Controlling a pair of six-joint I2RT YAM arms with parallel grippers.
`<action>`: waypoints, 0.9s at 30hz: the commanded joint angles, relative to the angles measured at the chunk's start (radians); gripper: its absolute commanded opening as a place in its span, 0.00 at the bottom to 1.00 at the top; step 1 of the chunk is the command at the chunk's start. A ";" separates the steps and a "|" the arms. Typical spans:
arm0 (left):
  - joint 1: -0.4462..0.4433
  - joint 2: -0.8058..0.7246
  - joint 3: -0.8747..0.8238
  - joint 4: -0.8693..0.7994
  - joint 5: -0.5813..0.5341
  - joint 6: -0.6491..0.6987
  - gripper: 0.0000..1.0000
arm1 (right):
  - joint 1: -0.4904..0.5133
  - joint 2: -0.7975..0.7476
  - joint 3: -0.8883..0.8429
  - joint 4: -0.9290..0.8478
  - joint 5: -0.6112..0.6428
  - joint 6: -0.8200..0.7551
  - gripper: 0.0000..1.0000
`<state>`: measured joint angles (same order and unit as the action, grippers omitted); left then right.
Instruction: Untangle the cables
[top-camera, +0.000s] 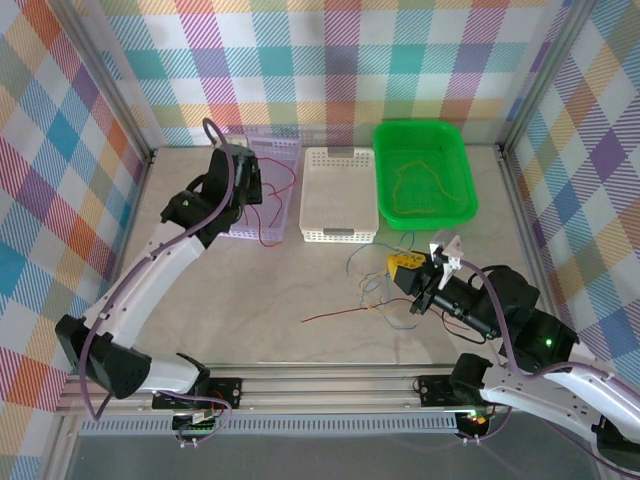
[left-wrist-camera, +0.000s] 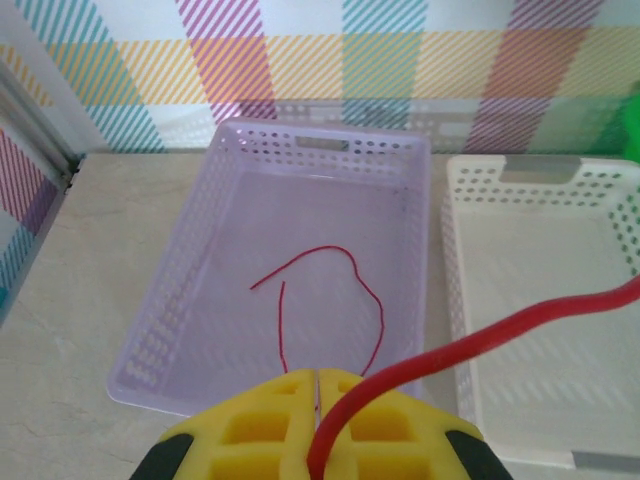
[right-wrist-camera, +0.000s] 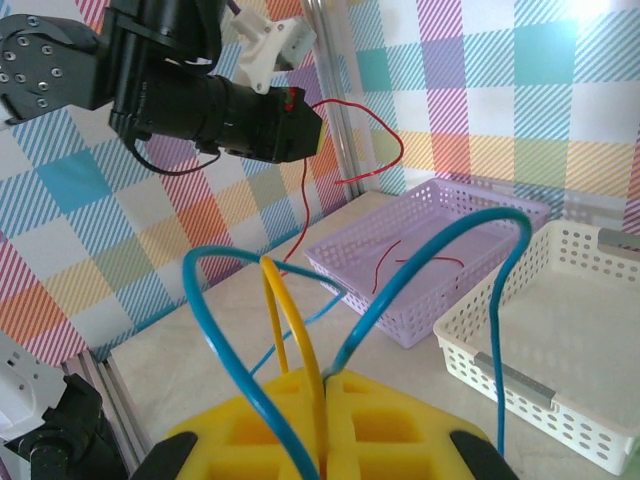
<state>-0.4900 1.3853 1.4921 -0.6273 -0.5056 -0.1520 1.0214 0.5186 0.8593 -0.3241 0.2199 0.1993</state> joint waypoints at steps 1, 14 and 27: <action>0.042 0.055 0.051 -0.038 0.019 0.011 0.00 | -0.003 0.002 0.020 -0.044 -0.006 -0.011 0.00; 0.173 0.320 0.187 0.011 -0.029 -0.015 0.00 | -0.001 0.073 0.046 -0.099 -0.116 -0.040 0.00; 0.241 0.742 0.551 0.017 -0.162 -0.011 0.00 | -0.003 0.143 0.002 -0.090 -0.175 -0.040 0.00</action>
<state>-0.2794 2.0884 1.9778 -0.6128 -0.6121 -0.1654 1.0214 0.6704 0.8761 -0.4282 0.0681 0.1699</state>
